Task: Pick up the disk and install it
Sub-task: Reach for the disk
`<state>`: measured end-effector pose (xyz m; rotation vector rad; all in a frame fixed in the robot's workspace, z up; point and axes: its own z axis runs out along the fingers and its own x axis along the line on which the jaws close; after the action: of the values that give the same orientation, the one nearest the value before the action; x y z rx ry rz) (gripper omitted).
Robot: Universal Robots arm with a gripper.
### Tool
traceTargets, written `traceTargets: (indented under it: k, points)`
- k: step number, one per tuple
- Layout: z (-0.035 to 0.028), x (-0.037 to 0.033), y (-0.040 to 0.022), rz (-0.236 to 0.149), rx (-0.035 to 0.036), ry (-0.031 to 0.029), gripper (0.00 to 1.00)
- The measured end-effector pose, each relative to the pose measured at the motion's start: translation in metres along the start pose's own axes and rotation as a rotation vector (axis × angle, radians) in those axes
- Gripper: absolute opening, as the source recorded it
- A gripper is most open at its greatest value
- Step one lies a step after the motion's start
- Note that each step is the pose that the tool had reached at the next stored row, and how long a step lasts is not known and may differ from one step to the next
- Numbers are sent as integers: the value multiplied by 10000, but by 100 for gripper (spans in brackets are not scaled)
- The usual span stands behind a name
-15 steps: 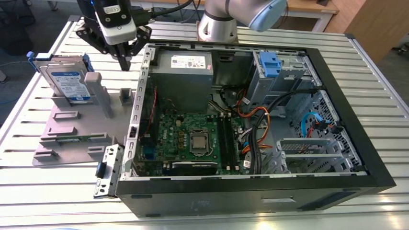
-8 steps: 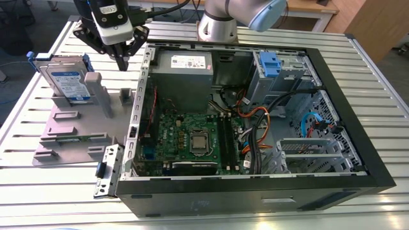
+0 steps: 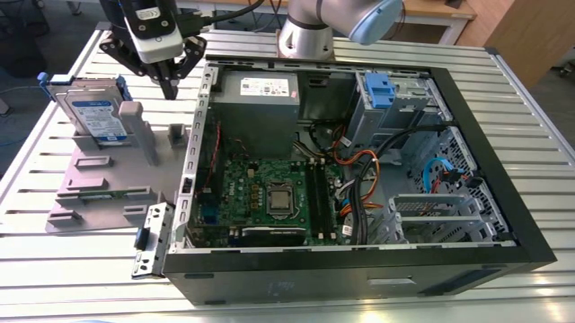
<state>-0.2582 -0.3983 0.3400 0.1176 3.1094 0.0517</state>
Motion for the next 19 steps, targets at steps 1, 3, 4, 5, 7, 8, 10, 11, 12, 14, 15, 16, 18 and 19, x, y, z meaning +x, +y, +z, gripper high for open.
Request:
traceTargets:
  k: [1, 3, 4, 5, 7, 8, 10, 11, 12, 14, 15, 16, 18, 19]
  points:
    - [1, 5, 0, 0, -1, 0, 11]
    - [1, 14, -1, 0, 0, 0, 11]
    - [2, 19, -2, 0, 0, 0, 11]
    - [2, 24, -2, 0, -1, 0, 11]
    - [3, 33, -3, 0, 0, 0, 11]
    - [3, 38, -3, 0, -1, 0, 11]
    - [4, 47, -4, 0, -1, 0, 11]
    - [6, 69, -5, 0, 0, 0, 11]
    - [6, 74, -6, 0, 0, 0, 11]
    - [7, 82, -7, 0, 0, 0, 11]
    - [7, 86, -7, 0, 0, 0, 11]
    - [8, 90, -7, -1, 0, 0, 11]
    - [9, 98, -8, 0, 0, 0, 11]
    - [9, 103, -8, 0, -1, -1, 11]
